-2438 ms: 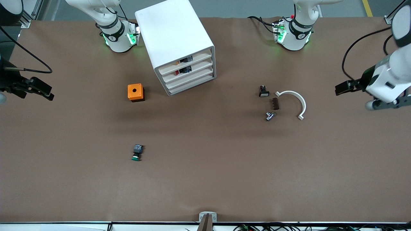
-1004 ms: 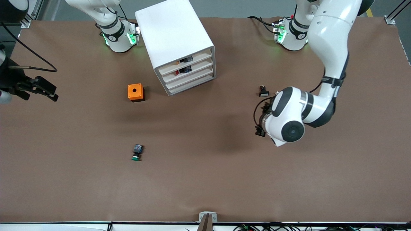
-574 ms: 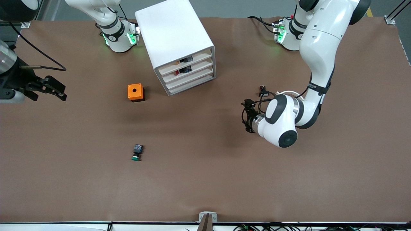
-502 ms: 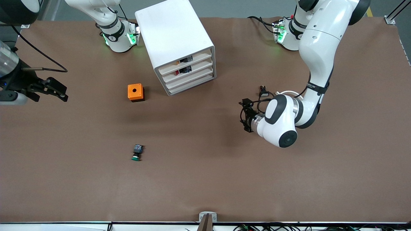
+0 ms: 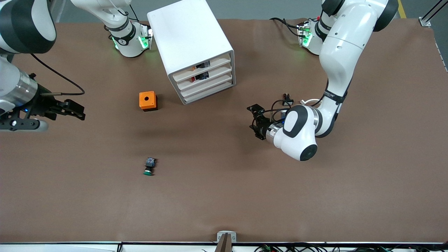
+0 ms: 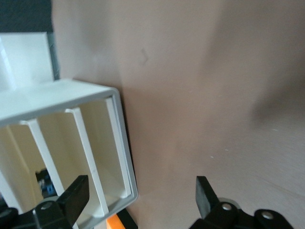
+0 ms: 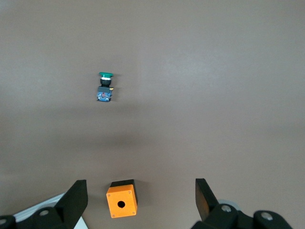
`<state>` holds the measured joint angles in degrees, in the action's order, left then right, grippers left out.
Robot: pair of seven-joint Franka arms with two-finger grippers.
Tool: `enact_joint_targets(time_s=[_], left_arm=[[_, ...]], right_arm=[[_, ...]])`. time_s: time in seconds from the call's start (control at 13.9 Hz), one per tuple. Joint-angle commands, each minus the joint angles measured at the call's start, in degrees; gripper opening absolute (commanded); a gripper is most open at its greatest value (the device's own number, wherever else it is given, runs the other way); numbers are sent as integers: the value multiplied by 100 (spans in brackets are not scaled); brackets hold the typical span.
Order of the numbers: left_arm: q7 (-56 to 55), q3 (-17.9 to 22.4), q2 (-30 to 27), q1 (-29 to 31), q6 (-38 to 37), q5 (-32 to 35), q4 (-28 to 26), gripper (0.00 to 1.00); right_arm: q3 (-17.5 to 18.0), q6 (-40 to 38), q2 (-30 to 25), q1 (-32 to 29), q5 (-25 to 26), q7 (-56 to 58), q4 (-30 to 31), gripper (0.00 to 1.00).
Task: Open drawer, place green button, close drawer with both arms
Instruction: 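Move the left gripper toward the cabinet drawer while the right gripper starts reaching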
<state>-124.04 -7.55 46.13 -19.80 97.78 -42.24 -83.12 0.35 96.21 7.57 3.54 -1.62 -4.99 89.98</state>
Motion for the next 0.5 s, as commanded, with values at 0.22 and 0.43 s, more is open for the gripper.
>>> enact_joint_targets(time_s=[0.22,0.43], left_arm=[[-1419,26,353,-357,-66,-689,95,97],[-1747,17,520,-620,-75,-994,104,92]], right_arm=[[-8,265,499,6,-260,-81,-68,100],[-8,494,877,15,-453,-256,-68,100]])
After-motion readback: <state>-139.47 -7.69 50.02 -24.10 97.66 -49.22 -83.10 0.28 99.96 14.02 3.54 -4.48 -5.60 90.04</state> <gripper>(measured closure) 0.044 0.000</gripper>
